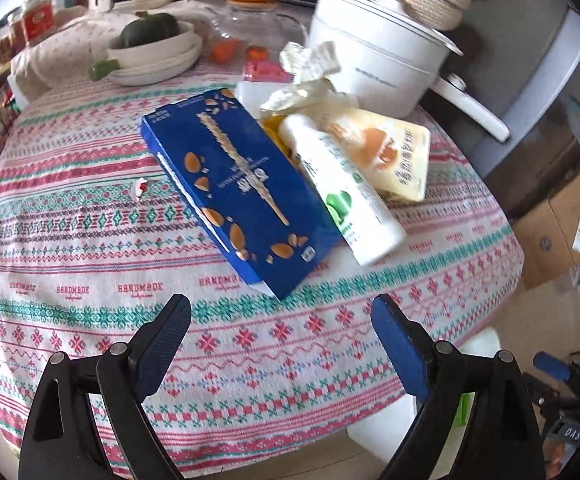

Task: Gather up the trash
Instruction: 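Grasp the blue biscuit box with the left tool while the right tool grasps the white bottle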

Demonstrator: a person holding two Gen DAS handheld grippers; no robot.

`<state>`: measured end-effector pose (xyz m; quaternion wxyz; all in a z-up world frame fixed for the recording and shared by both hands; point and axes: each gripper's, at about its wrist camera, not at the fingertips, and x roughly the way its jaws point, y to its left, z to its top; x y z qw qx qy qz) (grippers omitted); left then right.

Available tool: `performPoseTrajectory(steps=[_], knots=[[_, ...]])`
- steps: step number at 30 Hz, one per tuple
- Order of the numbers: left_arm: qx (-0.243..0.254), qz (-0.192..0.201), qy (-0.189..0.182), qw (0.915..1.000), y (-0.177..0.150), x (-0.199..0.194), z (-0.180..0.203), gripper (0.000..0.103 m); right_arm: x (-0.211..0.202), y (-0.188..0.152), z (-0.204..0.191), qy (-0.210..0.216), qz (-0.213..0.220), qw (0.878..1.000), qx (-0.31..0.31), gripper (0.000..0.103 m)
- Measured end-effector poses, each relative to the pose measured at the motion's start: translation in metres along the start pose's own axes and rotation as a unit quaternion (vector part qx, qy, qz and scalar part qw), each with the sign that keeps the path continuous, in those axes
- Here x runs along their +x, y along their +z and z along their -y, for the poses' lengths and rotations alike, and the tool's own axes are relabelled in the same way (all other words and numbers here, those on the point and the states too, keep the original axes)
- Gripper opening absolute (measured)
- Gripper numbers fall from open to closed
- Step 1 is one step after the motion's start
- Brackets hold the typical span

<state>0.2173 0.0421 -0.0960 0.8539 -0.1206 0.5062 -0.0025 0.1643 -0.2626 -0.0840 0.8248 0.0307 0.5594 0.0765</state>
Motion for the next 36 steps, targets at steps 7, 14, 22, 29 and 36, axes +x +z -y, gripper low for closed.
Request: performPoseTrajectory(steps=[7, 14, 22, 29, 36], knots=[[-0.081, 0.002, -0.052, 0.9954, 0.031, 0.030, -0.038, 0.093, 0.012, 0.033, -0.024, -0.021, 0.015, 0.999, -0.022, 0.080], [-0.146, 0.010, -0.130, 0.9806, 0.042, 0.057, -0.057, 0.089, 0.040, 0.064, -0.055, -0.013, 0.028, 0.998, -0.053, 0.081], [-0.188, 0.012, -0.155, 0.9698, 0.039, 0.072, -0.075, 0.052, 0.077, 0.084, -0.081, 0.019, 0.034, 0.997, -0.060, 0.080], [-0.203, 0.009, -0.174, 0.9635, 0.036, 0.075, -0.087, 0.032, 0.098, 0.091, -0.095, 0.033, 0.029, 0.997, -0.057, 0.080], [-0.171, 0.013, -0.160, 0.9721, 0.044, 0.068, -0.082, 0.000, 0.108, 0.096, -0.099, 0.031, 0.027, 0.998, -0.047, 0.080]])
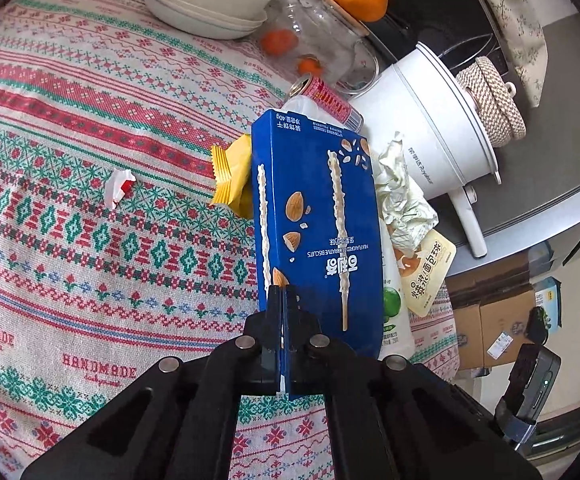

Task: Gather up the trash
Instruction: 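Grasp the blue biscuit box with the left tool while the right tool grasps the white bottle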

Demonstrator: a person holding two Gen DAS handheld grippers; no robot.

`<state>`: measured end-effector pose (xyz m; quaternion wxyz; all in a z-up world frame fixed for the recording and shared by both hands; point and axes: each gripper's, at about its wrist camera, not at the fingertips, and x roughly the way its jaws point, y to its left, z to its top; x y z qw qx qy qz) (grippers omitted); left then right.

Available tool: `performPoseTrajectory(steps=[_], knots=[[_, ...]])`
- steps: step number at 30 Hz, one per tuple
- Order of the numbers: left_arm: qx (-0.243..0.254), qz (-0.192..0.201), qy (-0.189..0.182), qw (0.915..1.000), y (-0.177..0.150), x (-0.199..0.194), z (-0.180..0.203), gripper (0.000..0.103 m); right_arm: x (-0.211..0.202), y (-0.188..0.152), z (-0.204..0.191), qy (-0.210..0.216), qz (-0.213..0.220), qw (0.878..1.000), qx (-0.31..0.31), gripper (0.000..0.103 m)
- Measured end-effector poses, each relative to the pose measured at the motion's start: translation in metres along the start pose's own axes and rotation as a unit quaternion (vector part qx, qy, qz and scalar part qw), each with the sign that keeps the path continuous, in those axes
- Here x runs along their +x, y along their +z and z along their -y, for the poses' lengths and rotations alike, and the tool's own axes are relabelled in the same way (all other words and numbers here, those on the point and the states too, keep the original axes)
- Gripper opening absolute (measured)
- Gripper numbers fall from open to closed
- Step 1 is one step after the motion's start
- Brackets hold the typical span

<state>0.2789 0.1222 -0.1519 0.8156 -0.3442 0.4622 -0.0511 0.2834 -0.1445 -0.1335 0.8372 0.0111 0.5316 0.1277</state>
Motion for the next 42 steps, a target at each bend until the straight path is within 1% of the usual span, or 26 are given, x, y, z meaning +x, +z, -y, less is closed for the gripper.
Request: performPoseTrajectory(steps=[2, 3, 4, 5, 6, 7, 10, 13, 14, 15, 16, 17, 18, 20, 22, 23, 25, 26, 27, 28, 29, 31, 36, 37, 42], knots=[[0.003, 0.009, 0.006, 0.9999, 0.004, -0.004, 0.000, 0.000, 0.002, 0.001, -0.001, 0.002, 0.003, 1.000, -0.002, 0.081], [0.000, 0.007, 0.005, 1.0000, 0.005, -0.004, -0.001, 0.006, 0.003, 0.002, 0.000, 0.004, 0.004, 1.000, -0.002, 0.080], [-0.006, 0.001, 0.005, 1.0000, 0.007, -0.003, -0.003, 0.024, 0.005, 0.004, -0.001, 0.008, 0.007, 1.000, -0.002, 0.080], [-0.012, -0.002, 0.007, 0.9999, 0.008, -0.003, -0.005, 0.040, 0.006, 0.005, -0.002, 0.013, 0.009, 1.000, -0.002, 0.080], [-0.017, -0.001, 0.013, 0.9998, 0.009, -0.003, -0.007, 0.072, 0.010, 0.009, -0.005, 0.019, 0.011, 1.000, -0.002, 0.080], [-0.021, 0.004, 0.020, 0.9996, 0.009, -0.004, -0.008, 0.079, 0.011, 0.010, -0.006, 0.027, 0.014, 1.000, -0.001, 0.080], [-0.025, -0.007, 0.011, 0.9996, 0.010, 0.000, -0.009, 0.079, 0.015, 0.015, -0.007, 0.050, 0.025, 0.998, 0.001, 0.080], [-0.022, -0.010, 0.000, 0.9997, 0.008, 0.004, -0.007, 0.079, 0.020, 0.020, -0.009, 0.084, 0.034, 0.996, 0.009, 0.078], [-0.020, -0.011, -0.003, 0.9997, 0.008, 0.007, -0.004, 0.079, 0.023, 0.021, -0.011, 0.093, 0.034, 0.995, 0.010, 0.075], [-0.017, -0.012, -0.007, 0.9997, 0.007, 0.010, -0.003, 0.079, 0.025, 0.021, -0.011, 0.100, 0.033, 0.994, 0.009, 0.069], [-0.017, -0.014, -0.011, 0.9997, 0.007, 0.014, -0.002, 0.079, 0.028, 0.021, -0.013, 0.105, 0.029, 0.994, 0.006, 0.066], [-0.019, -0.018, -0.015, 0.9995, 0.007, 0.019, -0.002, 0.079, 0.030, 0.021, -0.015, 0.105, 0.025, 0.994, 0.004, 0.057], [-0.022, -0.022, -0.020, 0.9993, 0.006, 0.023, -0.003, 0.078, 0.031, 0.020, -0.016, 0.109, 0.025, 0.994, 0.002, 0.057], [-0.017, -0.012, -0.032, 0.9993, 0.005, 0.026, -0.002, 0.077, 0.029, 0.018, -0.014, 0.115, 0.023, 0.993, 0.005, 0.057], [-0.010, -0.013, -0.042, 0.9990, 0.006, 0.029, 0.000, 0.076, 0.023, 0.016, -0.012, 0.118, 0.018, 0.993, 0.005, 0.057], [-0.008, -0.018, -0.046, 0.9987, 0.005, 0.032, 0.000, 0.074, 0.021, 0.015, -0.011, 0.121, 0.014, 0.993, 0.005, 0.056], [-0.006, -0.025, -0.044, 0.9987, 0.004, 0.037, 0.003, 0.056, 0.014, 0.011, -0.007, 0.125, 0.008, 0.992, 0.006, 0.056], [-0.005, -0.028, -0.046, 0.9985, 0.003, 0.038, 0.003, 0.053, 0.010, 0.009, -0.007, 0.124, 0.008, 0.992, 0.006, 0.056], [-0.006, -0.032, -0.054, 0.9980, 0.002, 0.038, 0.003, 0.046, 0.007, 0.007, -0.004, 0.121, 0.007, 0.993, 0.007, 0.056], [-0.008, -0.033, -0.062, 0.9975, 0.001, 0.037, 0.003, 0.042, 0.004, 0.005, 0.000, 0.114, 0.005, 0.993, 0.009, 0.056], [-0.010, -0.033, -0.065, 0.9973, 0.001, 0.034, 0.004, 0.041, 0.002, 0.003, 0.004, 0.110, 0.003, 0.994, 0.014, 0.056], [-0.004, -0.034, -0.068, 0.9971, 0.000, 0.027, 0.008, 0.035, -0.006, 0.000, 0.013, 0.117, 0.007, 0.993, 0.023, 0.056], [0.034, -0.032, -0.049, 0.9977, -0.004, 0.001, 0.021, 0.027, -0.045, -0.005, 0.024, 0.115, 0.046, 0.992, 0.017, 0.056], [0.043, -0.031, -0.040, 0.9978, -0.006, -0.004, 0.025, 0.025, -0.053, -0.006, 0.024, 0.113, 0.054, 0.992, 0.013, 0.056], [0.093, -0.025, 0.015, 0.9953, -0.017, -0.032, 0.039, 0.025, -0.092, -0.017, 0.029, 0.097, 0.093, 0.991, 0.004, 0.055]])
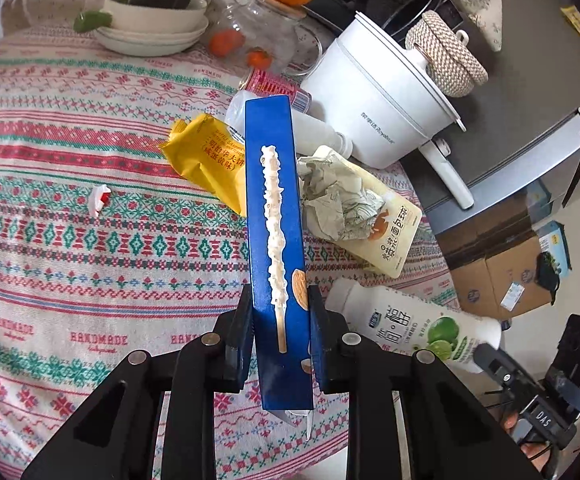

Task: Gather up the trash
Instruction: 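Grasp the blue biscuit box with the left tool while the right tool grasps the white bottle, then carry the blue box and white bottle to the bin and release both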

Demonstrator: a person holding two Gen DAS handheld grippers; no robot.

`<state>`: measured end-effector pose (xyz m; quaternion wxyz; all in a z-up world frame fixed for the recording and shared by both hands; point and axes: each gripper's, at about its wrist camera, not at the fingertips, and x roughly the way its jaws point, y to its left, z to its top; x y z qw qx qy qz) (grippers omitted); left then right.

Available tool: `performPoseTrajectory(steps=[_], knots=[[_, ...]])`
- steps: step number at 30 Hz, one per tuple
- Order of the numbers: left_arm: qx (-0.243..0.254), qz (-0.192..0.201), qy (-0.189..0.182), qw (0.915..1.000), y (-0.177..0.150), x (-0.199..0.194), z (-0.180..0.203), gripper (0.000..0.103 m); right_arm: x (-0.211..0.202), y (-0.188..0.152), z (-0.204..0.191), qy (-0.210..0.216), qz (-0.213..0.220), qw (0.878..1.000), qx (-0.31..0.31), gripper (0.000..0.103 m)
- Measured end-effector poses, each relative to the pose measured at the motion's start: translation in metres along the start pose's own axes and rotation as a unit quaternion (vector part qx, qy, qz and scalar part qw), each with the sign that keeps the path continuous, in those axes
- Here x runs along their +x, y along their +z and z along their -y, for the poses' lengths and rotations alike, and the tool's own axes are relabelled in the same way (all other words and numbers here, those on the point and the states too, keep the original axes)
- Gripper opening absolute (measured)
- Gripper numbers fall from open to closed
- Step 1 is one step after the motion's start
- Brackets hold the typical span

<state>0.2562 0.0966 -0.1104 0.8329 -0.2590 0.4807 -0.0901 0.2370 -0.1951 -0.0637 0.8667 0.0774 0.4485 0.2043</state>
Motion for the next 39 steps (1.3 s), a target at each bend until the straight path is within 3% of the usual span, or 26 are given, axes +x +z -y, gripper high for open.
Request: performPoseTrajectory(steps=[6, 11, 20, 26, 33, 39], knots=[[0.067, 0.027, 0.067, 0.9952, -0.016, -0.034, 0.020, 0.025, -0.039, -0.008, -0.005, -0.025, 0.027, 0.999, -0.020, 0.055], [0.097, 0.038, 0.047, 0.9934, -0.031, -0.055, 0.035, 0.025, -0.069, -0.017, -0.010, -0.041, 0.047, 0.997, -0.039, 0.055], [0.159, 0.001, -0.013, 0.9872, -0.071, -0.060, 0.081, 0.025, -0.121, -0.039, -0.007, -0.063, 0.056, 0.996, -0.038, 0.055], [0.201, -0.069, -0.059, 0.9752, -0.106, -0.041, 0.118, 0.025, -0.150, -0.057, 0.011, -0.098, 0.057, 0.993, -0.036, 0.055], [0.254, -0.195, -0.090, 0.9431, -0.159, -0.004, 0.165, 0.025, -0.178, -0.076, 0.049, -0.147, 0.059, 0.987, -0.012, 0.055], [0.257, -0.277, -0.102, 0.9203, -0.203, 0.032, 0.192, 0.025, -0.188, -0.094, 0.083, -0.182, 0.044, 0.982, 0.014, 0.055]])
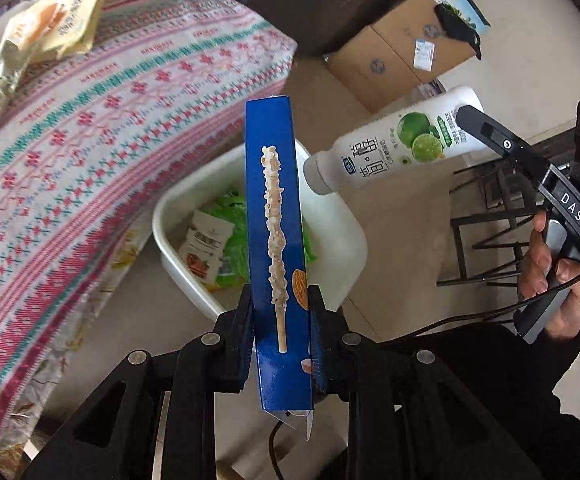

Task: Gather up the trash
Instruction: 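Carry the blue box and white bottle to the bin and release both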

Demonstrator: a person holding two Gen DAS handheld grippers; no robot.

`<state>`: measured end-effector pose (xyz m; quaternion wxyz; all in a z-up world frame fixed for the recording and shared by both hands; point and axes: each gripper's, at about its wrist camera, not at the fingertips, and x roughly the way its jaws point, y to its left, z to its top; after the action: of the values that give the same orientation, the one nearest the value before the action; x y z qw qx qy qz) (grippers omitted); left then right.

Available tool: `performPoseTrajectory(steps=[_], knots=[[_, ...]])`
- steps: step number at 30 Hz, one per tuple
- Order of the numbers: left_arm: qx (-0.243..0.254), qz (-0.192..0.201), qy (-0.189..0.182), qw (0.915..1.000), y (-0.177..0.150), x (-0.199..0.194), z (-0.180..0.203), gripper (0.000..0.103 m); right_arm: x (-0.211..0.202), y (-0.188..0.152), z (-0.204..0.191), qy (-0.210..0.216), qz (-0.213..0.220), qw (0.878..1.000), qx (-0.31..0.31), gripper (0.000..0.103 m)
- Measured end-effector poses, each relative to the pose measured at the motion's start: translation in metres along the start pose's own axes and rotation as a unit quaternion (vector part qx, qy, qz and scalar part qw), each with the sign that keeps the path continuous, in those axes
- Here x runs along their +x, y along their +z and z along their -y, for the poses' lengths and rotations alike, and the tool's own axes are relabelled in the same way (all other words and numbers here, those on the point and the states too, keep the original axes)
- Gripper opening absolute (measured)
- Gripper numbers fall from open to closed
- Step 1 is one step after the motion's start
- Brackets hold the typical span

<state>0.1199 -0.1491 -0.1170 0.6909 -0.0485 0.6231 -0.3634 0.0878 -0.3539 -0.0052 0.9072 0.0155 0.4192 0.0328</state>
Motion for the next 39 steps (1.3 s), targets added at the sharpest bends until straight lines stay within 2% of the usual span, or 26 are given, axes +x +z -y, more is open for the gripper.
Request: performPoseTrajectory(steps=[5, 9, 11, 12, 13, 15, 26, 34, 39], knots=[[0.003, -0.040, 0.021, 0.9990, 0.004, 0.038, 0.010, 0.025, 0.003, -0.012, 0.016, -0.018, -0.014, 1.000, 0.003, 0.056], [0.015, -0.046, 0.067, 0.9966, 0.008, 0.057, 0.016, 0.028, 0.008, -0.020, 0.024, -0.021, -0.028, 0.999, 0.006, 0.056], [0.024, -0.044, 0.082, 0.9954, 0.010, 0.060, 0.018, 0.035, 0.010, -0.022, 0.027, -0.021, -0.033, 0.999, 0.008, 0.056], [0.028, -0.040, 0.088, 0.9949, 0.011, 0.059, 0.019, 0.047, 0.011, -0.023, 0.028, -0.022, -0.035, 0.999, 0.009, 0.056], [0.032, -0.033, 0.097, 0.9943, 0.011, 0.058, 0.020, 0.059, 0.012, -0.023, 0.029, -0.022, -0.037, 0.999, 0.010, 0.056], [0.038, -0.020, 0.108, 0.9932, 0.011, 0.053, 0.023, 0.065, 0.013, -0.024, 0.030, -0.022, -0.039, 0.999, 0.009, 0.056], [0.066, 0.033, 0.180, 0.9810, 0.006, 0.013, 0.010, 0.078, 0.028, -0.022, 0.008, -0.026, -0.057, 0.998, -0.021, 0.056], [0.070, 0.061, 0.224, 0.9701, 0.000, -0.015, -0.012, 0.084, 0.053, -0.019, -0.006, -0.006, -0.096, 0.995, -0.024, 0.057], [0.063, 0.071, 0.234, 0.9677, -0.003, -0.026, -0.019, 0.085, 0.053, -0.012, -0.012, -0.003, -0.090, 0.996, -0.013, 0.073]])
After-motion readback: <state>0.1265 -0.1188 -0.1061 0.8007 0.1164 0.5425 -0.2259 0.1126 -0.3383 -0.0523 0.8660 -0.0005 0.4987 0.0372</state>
